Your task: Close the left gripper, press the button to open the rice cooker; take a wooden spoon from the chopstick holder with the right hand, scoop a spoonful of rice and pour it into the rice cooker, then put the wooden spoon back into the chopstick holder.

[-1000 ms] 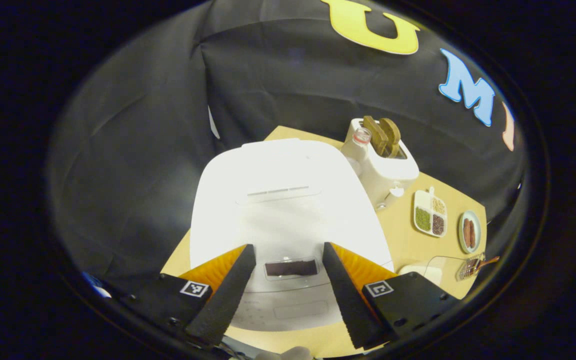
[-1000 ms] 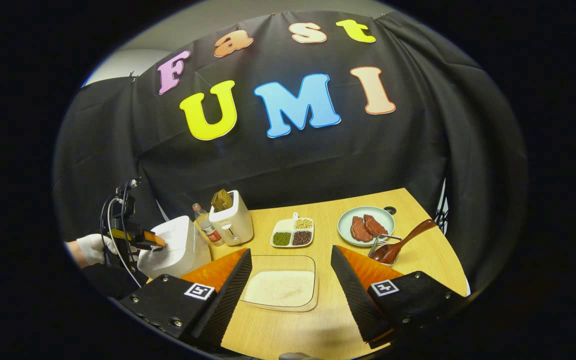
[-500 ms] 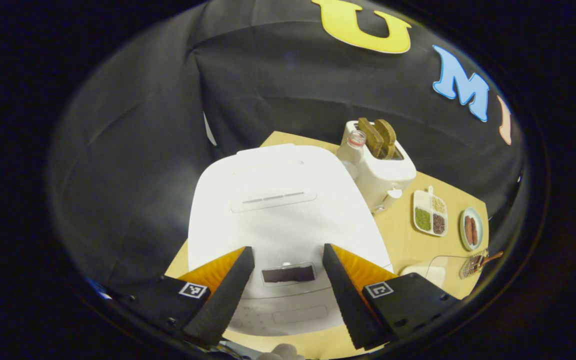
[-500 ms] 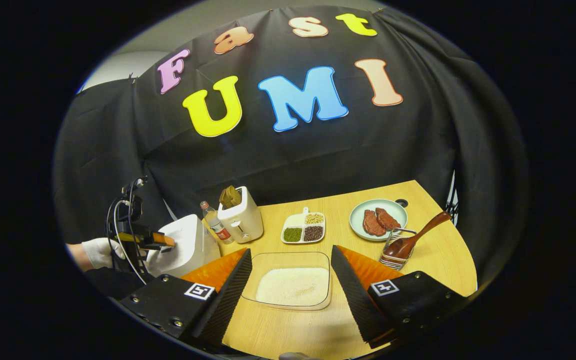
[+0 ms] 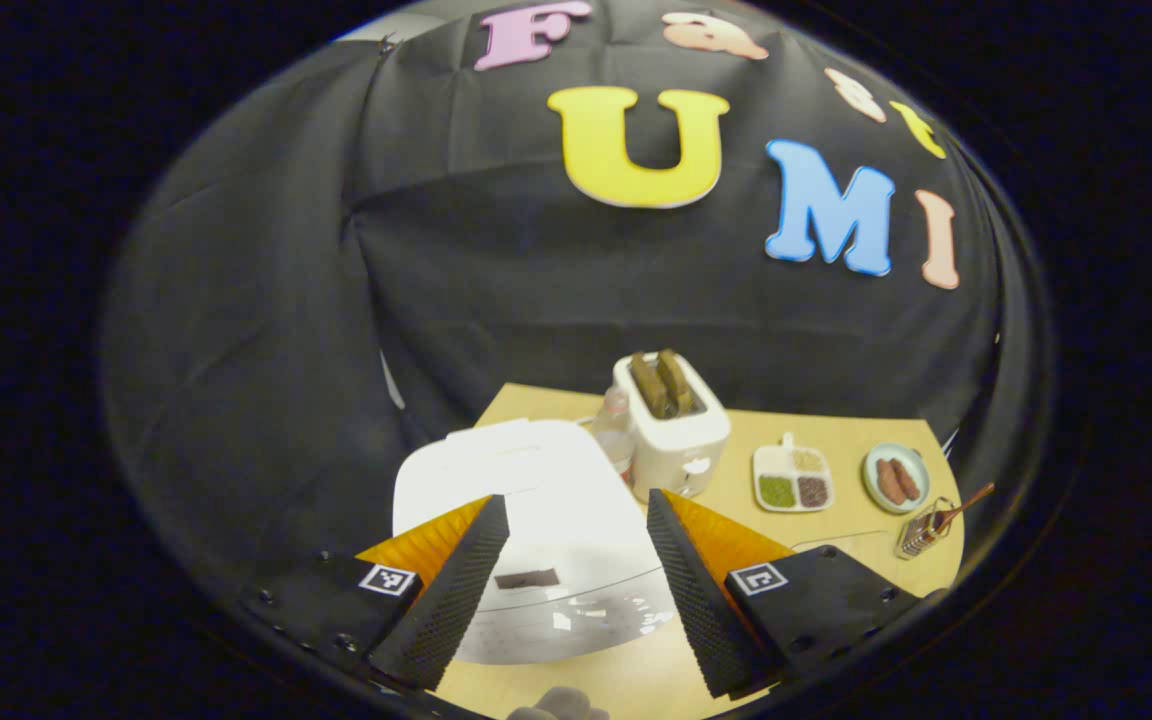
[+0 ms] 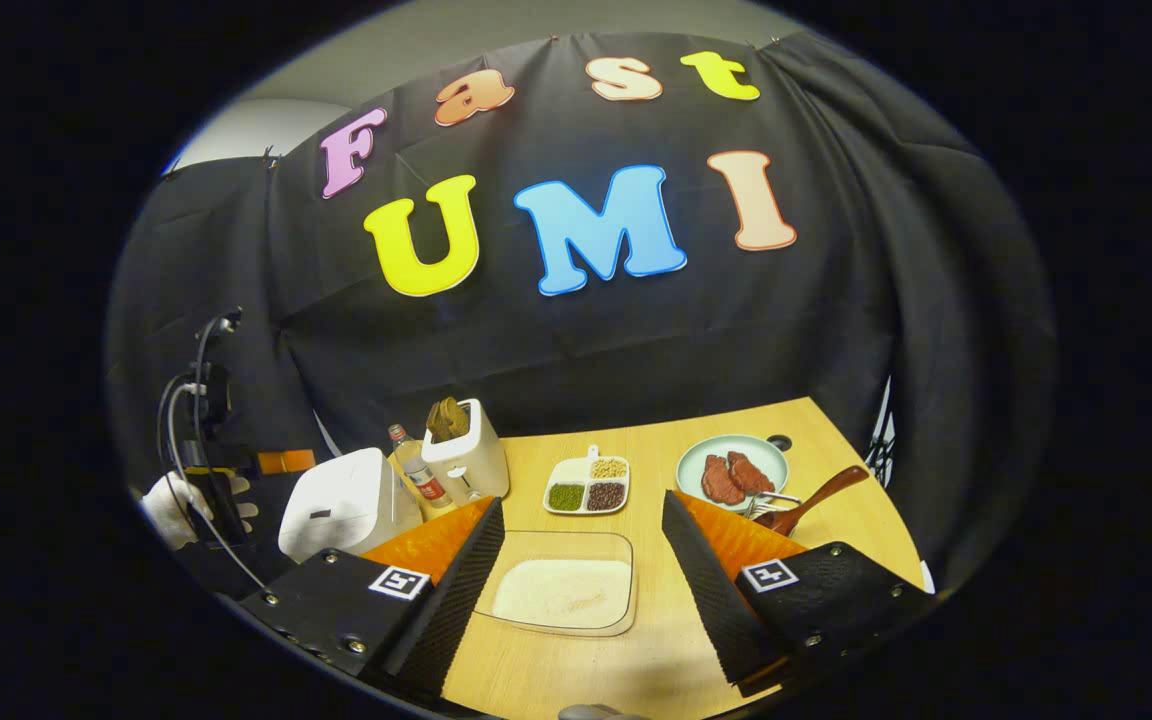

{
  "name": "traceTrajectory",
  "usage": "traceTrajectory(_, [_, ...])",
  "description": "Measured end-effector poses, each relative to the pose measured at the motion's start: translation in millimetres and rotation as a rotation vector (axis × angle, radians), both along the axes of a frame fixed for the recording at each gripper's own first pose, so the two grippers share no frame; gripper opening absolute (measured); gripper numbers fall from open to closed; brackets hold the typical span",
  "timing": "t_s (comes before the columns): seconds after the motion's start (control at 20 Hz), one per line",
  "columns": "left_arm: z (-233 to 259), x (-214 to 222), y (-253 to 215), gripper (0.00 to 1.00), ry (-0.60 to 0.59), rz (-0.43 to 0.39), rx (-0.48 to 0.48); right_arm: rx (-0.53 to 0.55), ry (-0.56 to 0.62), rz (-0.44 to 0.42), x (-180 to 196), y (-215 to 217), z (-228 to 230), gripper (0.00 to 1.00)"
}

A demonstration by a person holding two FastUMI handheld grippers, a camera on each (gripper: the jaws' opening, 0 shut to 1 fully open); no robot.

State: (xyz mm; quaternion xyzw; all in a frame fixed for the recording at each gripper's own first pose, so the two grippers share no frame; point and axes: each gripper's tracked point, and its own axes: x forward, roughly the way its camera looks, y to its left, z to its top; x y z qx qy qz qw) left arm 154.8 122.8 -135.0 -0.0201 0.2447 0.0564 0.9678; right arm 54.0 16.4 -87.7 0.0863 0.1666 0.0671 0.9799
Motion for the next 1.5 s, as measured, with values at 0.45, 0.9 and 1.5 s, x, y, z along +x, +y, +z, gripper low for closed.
traceTrajectory(0.45, [112, -89, -106, 0.96, -0.353, -0.113, -0.009, -0.035, -0.195, -0.131, -4, -32, 69, 0.97])
traceTrajectory(0.9, [138, -127, -148, 0.99, -0.456, -0.190, 0.014, -0.133, -0.279, -0.199, -26, -47, 87, 0.97])
traceTrajectory(1.5, [148, -132, -135, 0.99, -0.461, -0.154, -0.014, -0.156, -0.316, -0.203, -47, -49, 103, 0.97])
